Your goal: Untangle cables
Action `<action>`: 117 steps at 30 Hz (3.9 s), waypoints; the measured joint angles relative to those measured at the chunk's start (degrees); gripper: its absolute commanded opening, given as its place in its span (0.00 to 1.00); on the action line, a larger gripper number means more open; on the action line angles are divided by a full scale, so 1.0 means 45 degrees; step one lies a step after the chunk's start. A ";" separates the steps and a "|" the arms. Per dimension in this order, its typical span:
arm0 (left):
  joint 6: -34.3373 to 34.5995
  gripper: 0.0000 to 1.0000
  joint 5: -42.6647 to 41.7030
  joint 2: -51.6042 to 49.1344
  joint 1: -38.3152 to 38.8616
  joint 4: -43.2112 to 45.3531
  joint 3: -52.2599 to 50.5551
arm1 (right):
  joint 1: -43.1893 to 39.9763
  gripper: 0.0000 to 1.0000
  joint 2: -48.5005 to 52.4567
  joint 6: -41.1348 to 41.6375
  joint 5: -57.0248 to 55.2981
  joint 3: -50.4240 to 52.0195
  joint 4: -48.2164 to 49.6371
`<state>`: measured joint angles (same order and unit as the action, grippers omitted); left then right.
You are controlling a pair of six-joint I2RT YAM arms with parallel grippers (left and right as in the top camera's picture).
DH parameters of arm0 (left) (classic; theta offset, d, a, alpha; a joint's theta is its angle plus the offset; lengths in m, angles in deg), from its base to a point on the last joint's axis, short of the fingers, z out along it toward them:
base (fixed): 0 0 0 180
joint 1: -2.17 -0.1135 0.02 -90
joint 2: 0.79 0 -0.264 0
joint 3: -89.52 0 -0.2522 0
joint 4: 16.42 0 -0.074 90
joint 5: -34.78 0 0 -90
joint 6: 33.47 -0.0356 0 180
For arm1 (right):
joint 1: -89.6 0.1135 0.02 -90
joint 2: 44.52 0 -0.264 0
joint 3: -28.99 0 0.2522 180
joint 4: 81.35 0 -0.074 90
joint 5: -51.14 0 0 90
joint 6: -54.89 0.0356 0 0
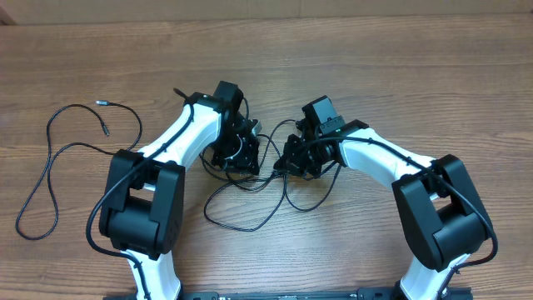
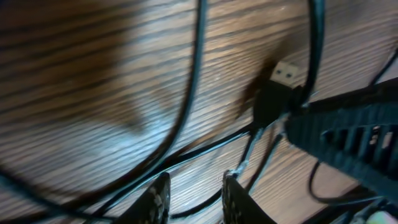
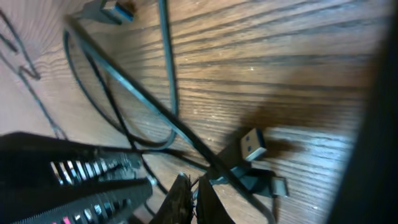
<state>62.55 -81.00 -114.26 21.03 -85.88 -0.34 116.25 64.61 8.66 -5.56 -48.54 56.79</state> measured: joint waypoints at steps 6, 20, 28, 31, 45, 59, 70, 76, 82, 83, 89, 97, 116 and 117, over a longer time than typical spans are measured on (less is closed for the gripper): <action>0.1297 0.27 -0.0432 0.0000 0.0306 0.1064 -0.0437 | 0.0000 0.04 0.0000 0.0180 -0.1705 0.0015 -0.0607; 0.3240 0.26 0.0491 0.0117 0.0379 0.1690 -0.1477 | 0.0000 0.04 0.0000 0.1205 -0.4192 0.0015 -0.1005; 0.2909 0.26 0.3016 0.0335 0.0374 -0.0102 -0.1467 | -0.0005 0.04 0.0000 0.1248 -0.4245 0.0015 -0.1005; 0.2822 0.26 0.3852 0.0335 0.0374 -0.0670 -0.1467 | -0.0087 0.04 0.0000 0.0937 -0.4036 0.0015 -0.1025; 0.0486 0.34 0.2948 0.0233 0.0374 -0.3716 0.1365 | -0.1059 0.04 0.0000 -0.2608 -0.0563 0.0015 -0.0602; -0.1967 0.59 0.1996 0.0209 0.0889 -0.2356 0.0228 | -0.2555 0.50 0.0000 -0.3740 0.2050 0.0005 -0.1239; -0.3279 0.66 0.1904 0.0427 0.2268 -0.0636 -0.1535 | -0.4041 0.77 0.0000 -0.3779 0.2720 0.0005 -0.1307; -0.3361 0.37 0.1870 0.0962 0.2657 0.0476 -0.2429 | -0.4080 0.90 0.0000 -0.3779 0.2370 0.0005 -0.1321; -0.2686 0.33 0.2516 0.1093 0.2900 0.0821 -0.2657 | -0.4080 0.97 0.0000 -0.3784 0.2195 0.0005 -0.1321; -0.2521 0.30 0.2647 0.1122 0.2987 0.0860 -0.2676 | -0.4080 1.00 0.0000 -0.3764 0.2186 0.0005 -0.1326; -0.1651 0.04 0.3551 0.1171 0.3235 0.1059 -0.2735 | -0.4080 1.00 0.0000 -0.3784 0.2040 0.0005 -0.1326; -0.0879 0.04 0.4133 0.1185 0.3429 0.0578 -0.2540 | -0.4109 1.00 0.0000 -0.3784 0.1132 0.0005 -0.1783; -0.1583 0.04 0.4789 0.3551 0.3259 -0.4357 0.2846 | -0.4095 0.80 0.0000 -0.7980 0.6999 -0.0024 -0.1851; -0.1719 0.04 0.4779 0.3551 0.3211 -0.4537 0.3011 | -0.4095 0.75 0.0000 -0.8111 0.7397 -0.0034 -0.1647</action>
<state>54.81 -59.50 -98.28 35.47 -106.29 13.21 97.82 64.61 -27.84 27.73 -48.70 49.38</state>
